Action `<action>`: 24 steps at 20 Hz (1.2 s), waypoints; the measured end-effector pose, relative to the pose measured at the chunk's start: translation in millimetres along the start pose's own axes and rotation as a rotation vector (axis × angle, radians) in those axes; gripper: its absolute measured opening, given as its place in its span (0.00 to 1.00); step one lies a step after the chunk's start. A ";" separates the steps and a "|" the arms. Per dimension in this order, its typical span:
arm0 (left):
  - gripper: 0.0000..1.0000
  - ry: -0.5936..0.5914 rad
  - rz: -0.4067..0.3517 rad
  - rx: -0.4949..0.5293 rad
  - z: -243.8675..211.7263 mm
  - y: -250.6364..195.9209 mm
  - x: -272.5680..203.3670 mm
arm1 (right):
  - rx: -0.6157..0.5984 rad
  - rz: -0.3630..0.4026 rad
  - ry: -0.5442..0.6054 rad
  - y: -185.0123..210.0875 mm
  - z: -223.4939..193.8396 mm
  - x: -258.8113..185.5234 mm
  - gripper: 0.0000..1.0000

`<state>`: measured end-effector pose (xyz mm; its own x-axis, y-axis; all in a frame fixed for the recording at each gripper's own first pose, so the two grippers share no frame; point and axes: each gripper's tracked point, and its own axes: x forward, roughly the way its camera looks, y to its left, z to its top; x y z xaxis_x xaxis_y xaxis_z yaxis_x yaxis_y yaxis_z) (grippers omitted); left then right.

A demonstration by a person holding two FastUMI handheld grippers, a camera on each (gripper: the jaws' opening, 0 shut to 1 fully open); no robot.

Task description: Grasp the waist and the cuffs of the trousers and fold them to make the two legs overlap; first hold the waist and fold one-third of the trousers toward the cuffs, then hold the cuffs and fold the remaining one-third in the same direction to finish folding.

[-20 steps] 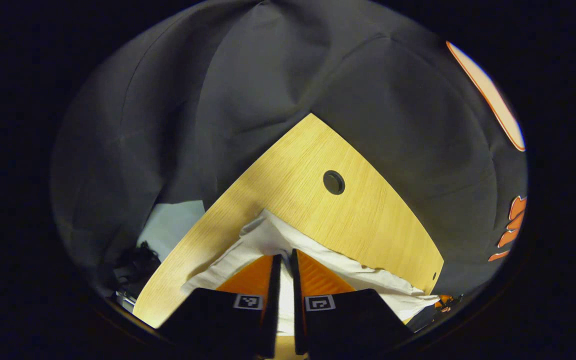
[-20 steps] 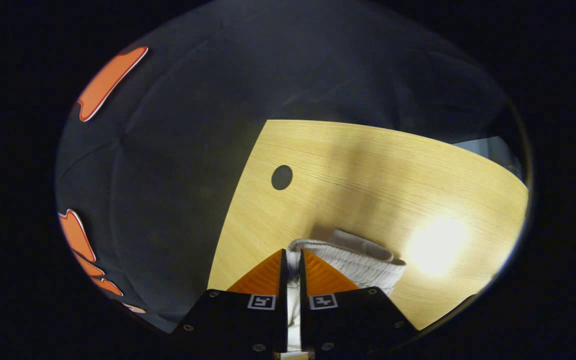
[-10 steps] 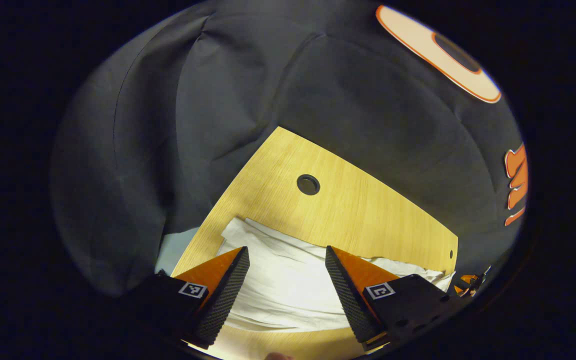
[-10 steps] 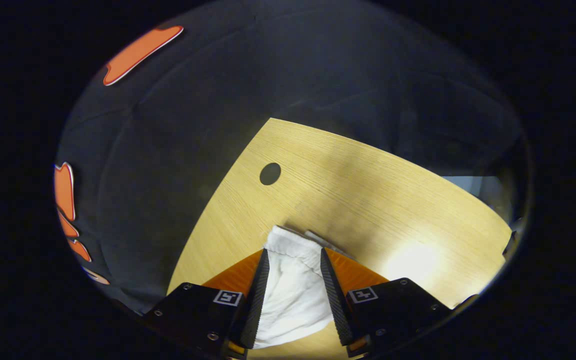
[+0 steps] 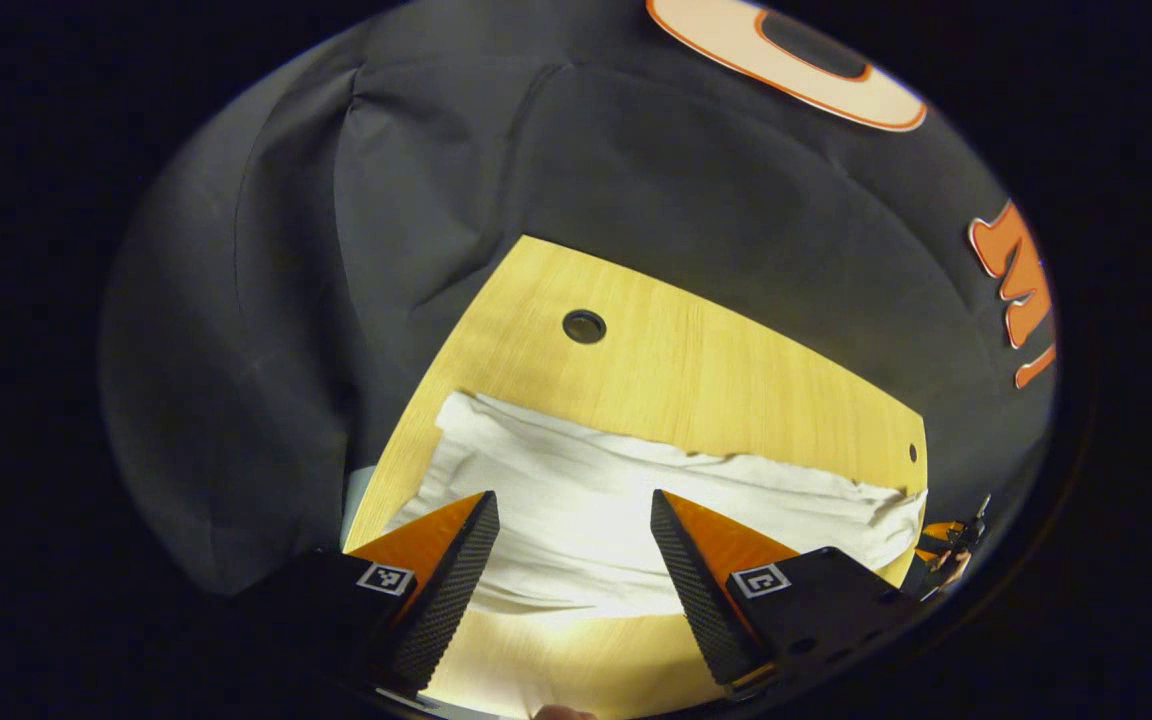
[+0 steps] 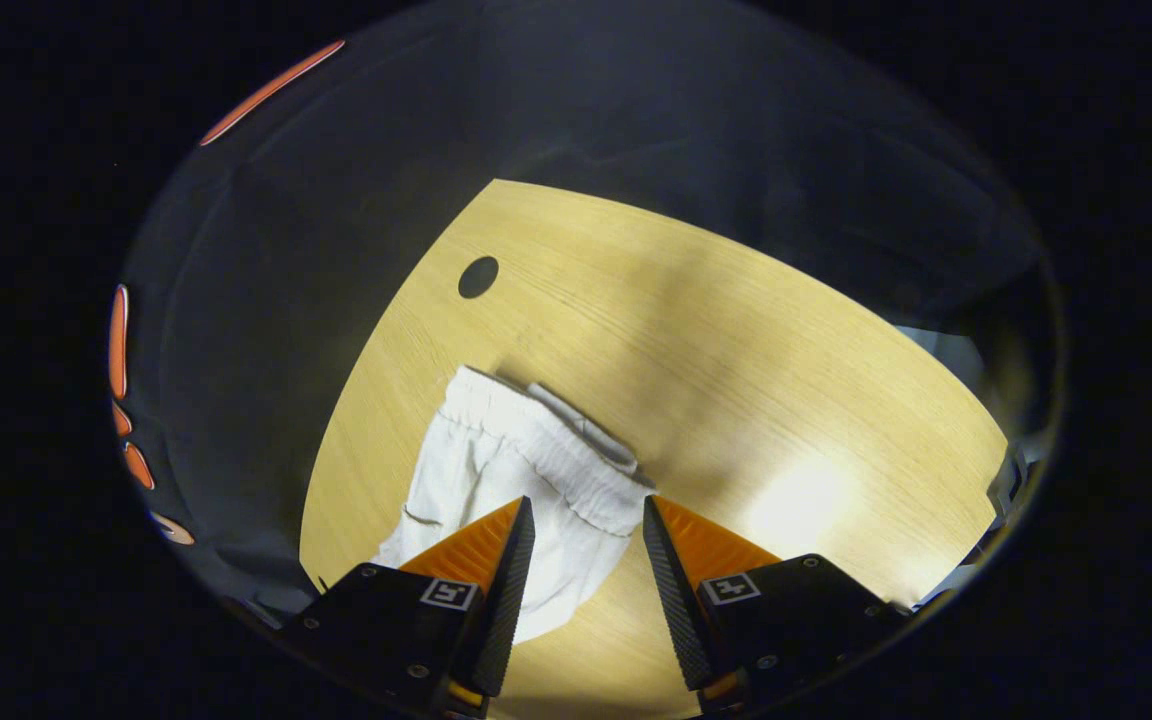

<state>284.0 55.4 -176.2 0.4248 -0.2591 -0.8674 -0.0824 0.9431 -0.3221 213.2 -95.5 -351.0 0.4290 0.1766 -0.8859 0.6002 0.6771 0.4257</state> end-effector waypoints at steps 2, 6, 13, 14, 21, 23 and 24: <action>1.00 0.020 -0.003 0.041 -9.8 -6.4 -5.8 | 0.001 -0.004 0.017 -5.0 -7.0 3.3 0.67; 1.00 0.031 0.050 0.151 -34.0 -7.9 -12.3 | 0.024 -0.009 0.017 -12.7 -8.9 12.7 0.66; 1.00 0.023 0.027 0.139 -78.9 -18.6 -39.0 | 0.093 -0.012 -0.011 -5.6 3.8 35.3 0.66; 1.00 0.020 0.028 0.145 -85.7 -18.7 -41.5 | 0.097 -0.019 -0.008 -6.8 3.1 38.0 0.67; 1.00 0.022 0.005 0.076 -119.7 -25.5 -46.7 | 0.128 -0.052 -0.013 -5.5 -4.3 57.0 0.58; 1.00 0.017 -0.015 0.061 -126.1 -29.4 -44.6 | 0.172 -0.006 -0.027 1.0 -4.1 59.4 0.32; 0.99 0.012 -0.021 0.061 -129.6 -32.0 -44.4 | 0.188 -0.001 -0.053 1.1 -2.9 59.5 0.27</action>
<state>150.9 9.7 -176.6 0.4151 -0.2814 -0.8651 -0.0179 0.9482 -0.3170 237.4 -82.1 -403.8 0.4602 0.1351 -0.8775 0.7139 0.5313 0.4562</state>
